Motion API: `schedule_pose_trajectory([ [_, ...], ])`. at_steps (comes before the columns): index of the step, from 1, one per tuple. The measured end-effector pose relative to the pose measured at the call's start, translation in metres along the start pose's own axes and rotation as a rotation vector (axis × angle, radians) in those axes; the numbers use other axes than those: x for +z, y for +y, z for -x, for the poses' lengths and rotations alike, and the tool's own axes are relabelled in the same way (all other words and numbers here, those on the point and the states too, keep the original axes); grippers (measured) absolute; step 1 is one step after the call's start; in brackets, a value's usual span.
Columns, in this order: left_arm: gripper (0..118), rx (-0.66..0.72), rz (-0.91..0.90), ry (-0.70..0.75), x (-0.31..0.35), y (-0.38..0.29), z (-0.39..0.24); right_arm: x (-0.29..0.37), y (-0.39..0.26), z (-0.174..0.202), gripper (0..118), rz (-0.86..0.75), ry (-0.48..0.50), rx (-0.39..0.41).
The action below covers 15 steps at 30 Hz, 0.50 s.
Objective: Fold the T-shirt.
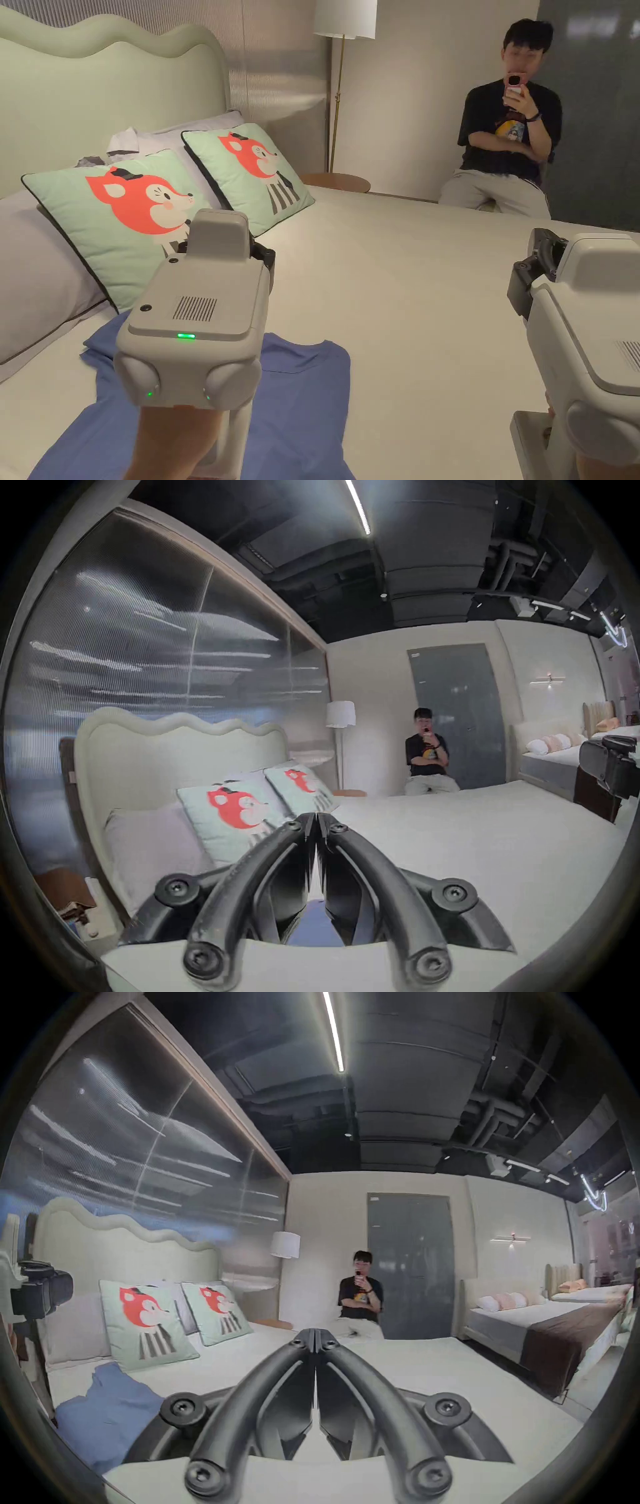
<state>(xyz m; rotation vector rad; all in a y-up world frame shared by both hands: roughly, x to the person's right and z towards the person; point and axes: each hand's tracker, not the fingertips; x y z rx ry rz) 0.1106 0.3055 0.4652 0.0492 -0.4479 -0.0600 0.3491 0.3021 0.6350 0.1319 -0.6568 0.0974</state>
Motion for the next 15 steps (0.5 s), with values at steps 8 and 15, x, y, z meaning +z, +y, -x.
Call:
schedule_pose_trajectory([
  [8, 0, 0.008, 0.156, -0.029, -0.02, -0.039, -0.002, -0.02, -0.023, 0.009, 0, 0.066, 0.024, 0.011],
  [15, 0, 0.018, 0.632, -0.167, -0.067, -0.113, -0.009, -0.042, -0.059, 0.017, 0, 0.168, 0.043, 0.033],
])
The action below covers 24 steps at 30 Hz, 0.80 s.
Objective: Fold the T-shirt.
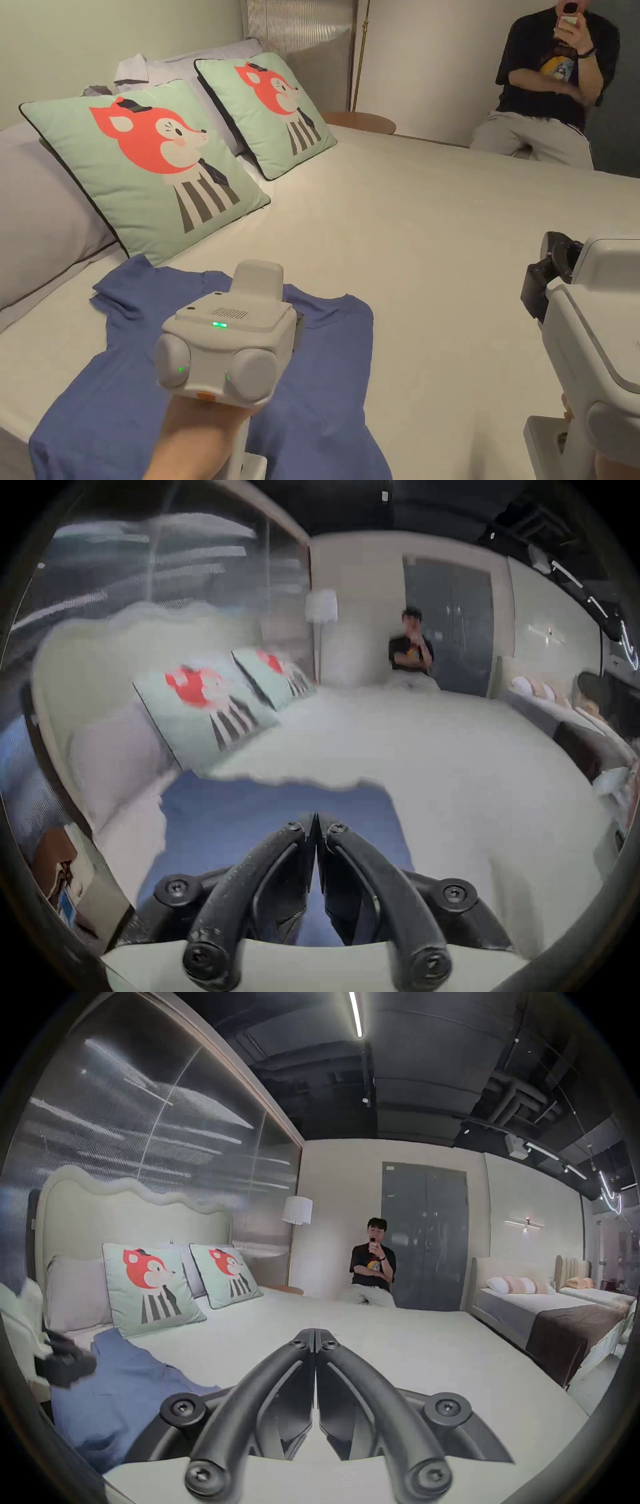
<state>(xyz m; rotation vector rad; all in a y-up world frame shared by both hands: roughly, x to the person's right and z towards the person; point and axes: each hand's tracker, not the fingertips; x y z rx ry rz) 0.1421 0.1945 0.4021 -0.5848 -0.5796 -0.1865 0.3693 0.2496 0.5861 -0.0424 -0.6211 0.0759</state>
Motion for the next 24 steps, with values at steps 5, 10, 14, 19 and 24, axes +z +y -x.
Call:
schedule_pose_trajectory([
  [5, 92, 0.055, 0.253, -0.037, -0.046, -0.034, 0.002, -0.017, -0.021, 0.002, 0, 0.058, 0.006, 0.011],
  [10, 106, 0.008, 0.352, 0.019, -0.07, -0.065, -0.003, -0.025, -0.035, 0.001, 0, 0.097, 0.006, 0.015],
  [14, 94, 0.034, 0.416, 0.027, -0.089, -0.082, -0.001, -0.025, -0.04, -0.001, 0, 0.116, 0.005, 0.014],
  [19, 64, 0.048, 0.372, 0.024, -0.078, -0.076, -0.001, -0.022, -0.04, -0.006, 0, 0.118, 0.0, 0.026],
  [24, 6, 0.032, 0.287, 0.057, -0.062, -0.061, 0.001, -0.01, -0.03, -0.017, 0, 0.098, -0.018, 0.01],
])
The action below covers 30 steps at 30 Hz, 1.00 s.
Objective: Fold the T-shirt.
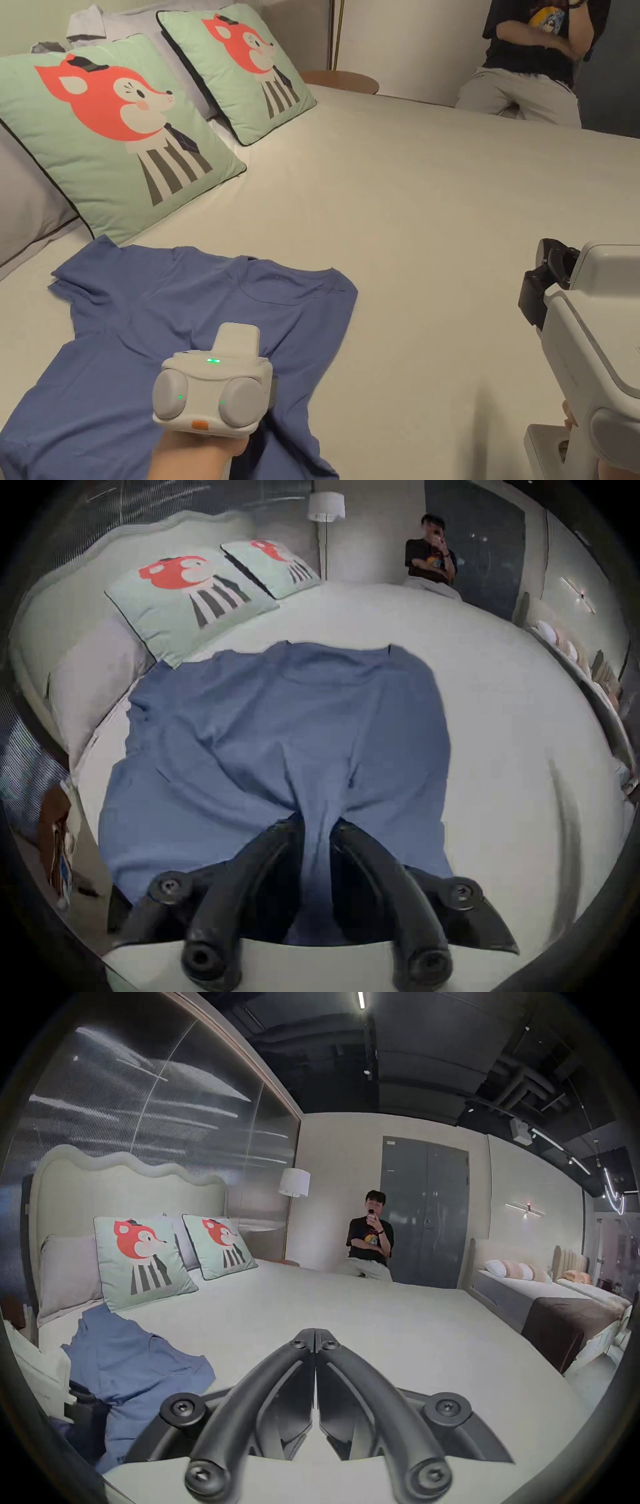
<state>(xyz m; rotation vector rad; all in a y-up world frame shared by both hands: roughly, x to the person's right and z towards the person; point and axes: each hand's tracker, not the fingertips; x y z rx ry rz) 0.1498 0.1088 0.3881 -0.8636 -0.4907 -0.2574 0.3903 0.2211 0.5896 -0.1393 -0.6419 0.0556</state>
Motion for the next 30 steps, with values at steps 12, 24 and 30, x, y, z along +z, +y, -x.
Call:
schedule_pose_trajectory([
  [12, 6, -0.006, -0.47, -0.208, 0.147, 0.078, -0.041, 0.067, 0.041, -0.067, 0, -0.13, -0.124, -0.059],
  [24, 6, -0.24, -0.635, -0.632, 0.227, 0.087, -0.221, 0.161, 0.059, -0.166, 0, -0.232, -0.363, -0.056],
  [30, 6, -0.361, -0.453, -0.805, 0.192, 0.032, -0.317, 0.192, 0.037, -0.206, 0, -0.192, -0.466, -0.052],
])
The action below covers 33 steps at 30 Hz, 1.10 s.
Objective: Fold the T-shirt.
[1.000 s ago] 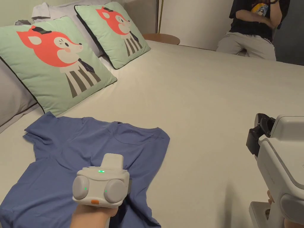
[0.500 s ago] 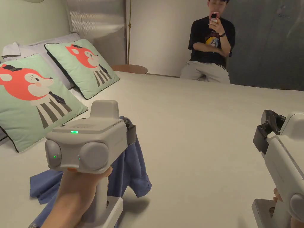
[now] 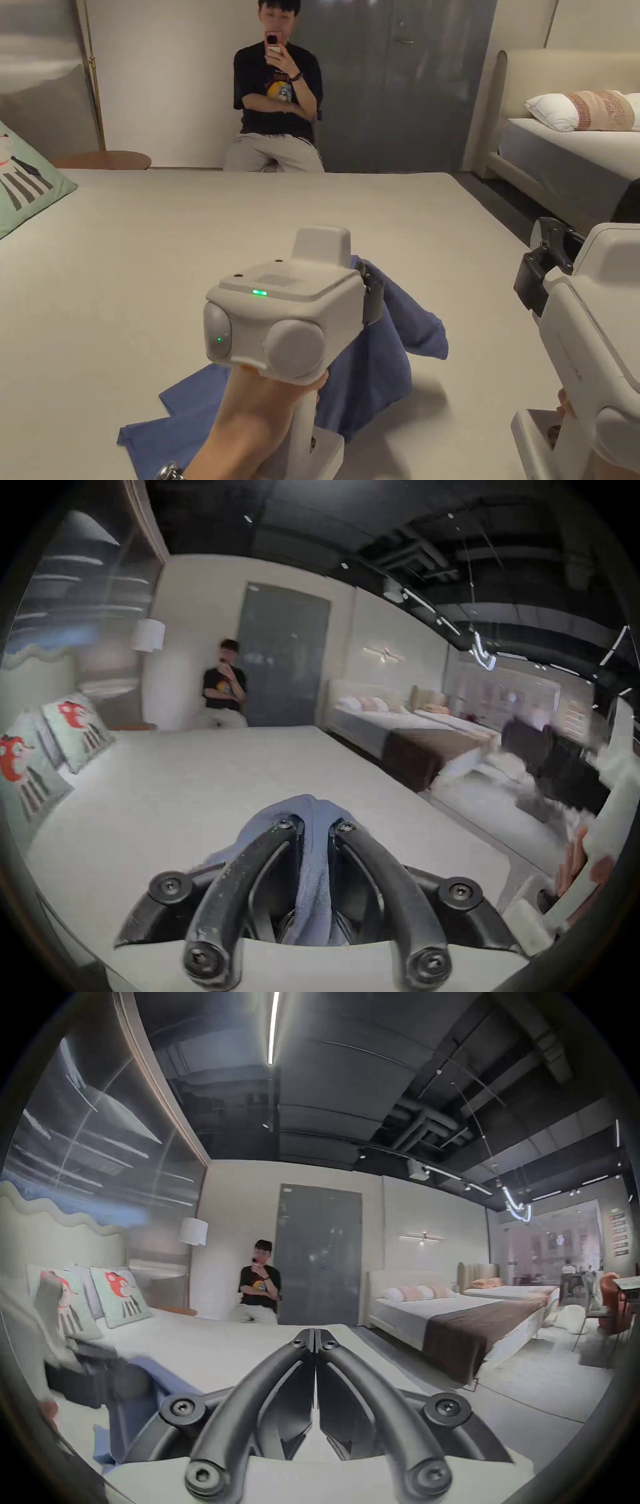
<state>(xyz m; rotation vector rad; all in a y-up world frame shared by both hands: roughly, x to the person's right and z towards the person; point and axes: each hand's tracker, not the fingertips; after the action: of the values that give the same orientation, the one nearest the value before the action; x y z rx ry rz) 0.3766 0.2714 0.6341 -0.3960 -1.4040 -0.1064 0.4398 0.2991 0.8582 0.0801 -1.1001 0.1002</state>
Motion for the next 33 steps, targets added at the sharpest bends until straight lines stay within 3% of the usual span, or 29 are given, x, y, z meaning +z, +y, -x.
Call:
schedule_pose_trajectory([
  [5, 6, -0.008, 0.23, -0.063, -0.06, -0.08, -0.033, 0.004, -0.024, -0.027, 0, 0.057, -0.049, 0.005],
  [11, 6, 0.018, 0.474, -0.057, -0.093, -0.152, -0.045, 0.002, -0.049, -0.032, 0, 0.111, -0.055, -0.004],
  [16, 7, 0.039, 0.53, -0.044, -0.099, -0.178, -0.039, -0.001, -0.058, -0.026, 0, 0.136, -0.038, -0.011],
  [17, 14, 0.055, 0.52, -0.052, -0.097, -0.176, -0.034, -0.002, -0.058, -0.024, 0, 0.137, -0.032, -0.012],
  [20, 99, 0.104, 0.471, -0.07, -0.084, -0.159, -0.025, -0.001, -0.055, -0.02, 0, 0.129, -0.022, -0.013],
  [21, 111, 0.115, 0.417, -0.089, -0.074, -0.149, -0.018, -0.001, -0.054, -0.019, 0, 0.122, -0.017, -0.015],
  [25, 107, 0.146, 0.177, -0.015, -0.014, -0.094, 0.017, 0.003, -0.043, -0.014, 0, 0.086, 0.0, -0.024],
  [28, 107, 0.126, -0.022, 0.135, 0.043, -0.057, 0.058, 0.006, -0.034, -0.007, 0, 0.052, 0.019, -0.034],
  [33, 107, 0.069, -0.283, 0.505, 0.141, -0.021, 0.115, 0.009, -0.023, 0.008, 0, 0.005, 0.05, -0.032],
])
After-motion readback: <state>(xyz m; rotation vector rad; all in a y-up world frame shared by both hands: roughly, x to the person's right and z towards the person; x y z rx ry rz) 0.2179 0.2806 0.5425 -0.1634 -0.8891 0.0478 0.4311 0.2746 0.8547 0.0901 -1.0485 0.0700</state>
